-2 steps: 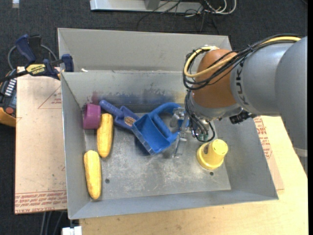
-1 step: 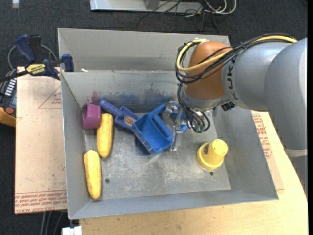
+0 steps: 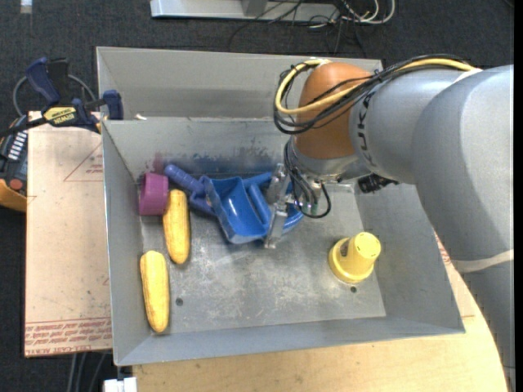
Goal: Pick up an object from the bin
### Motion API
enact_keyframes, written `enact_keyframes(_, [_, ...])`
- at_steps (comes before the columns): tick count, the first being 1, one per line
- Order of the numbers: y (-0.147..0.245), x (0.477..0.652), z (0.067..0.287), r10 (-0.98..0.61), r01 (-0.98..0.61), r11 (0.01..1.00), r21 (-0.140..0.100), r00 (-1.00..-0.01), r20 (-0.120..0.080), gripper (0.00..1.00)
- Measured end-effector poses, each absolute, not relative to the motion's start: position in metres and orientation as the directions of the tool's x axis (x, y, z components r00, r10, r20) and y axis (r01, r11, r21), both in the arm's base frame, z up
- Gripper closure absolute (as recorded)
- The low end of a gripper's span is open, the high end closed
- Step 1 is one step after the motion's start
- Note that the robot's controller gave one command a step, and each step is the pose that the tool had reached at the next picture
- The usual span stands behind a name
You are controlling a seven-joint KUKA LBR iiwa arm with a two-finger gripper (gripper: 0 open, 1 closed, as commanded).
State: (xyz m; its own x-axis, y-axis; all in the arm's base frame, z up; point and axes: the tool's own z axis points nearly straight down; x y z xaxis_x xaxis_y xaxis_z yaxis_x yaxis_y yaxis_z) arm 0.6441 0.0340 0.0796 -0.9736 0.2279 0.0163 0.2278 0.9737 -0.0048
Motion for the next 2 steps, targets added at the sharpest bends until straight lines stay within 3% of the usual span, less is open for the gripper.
enact_keyframes(1, [0.060, 0.653, 0.076, 0.098, 0.098, 0.995, -0.008, -0.995, 0.000, 0.00])
enact_keyframes(2, [0.080, 0.655, 0.075, 0.270, 0.269, 0.963, -0.024, -0.962, 0.027, 0.00])
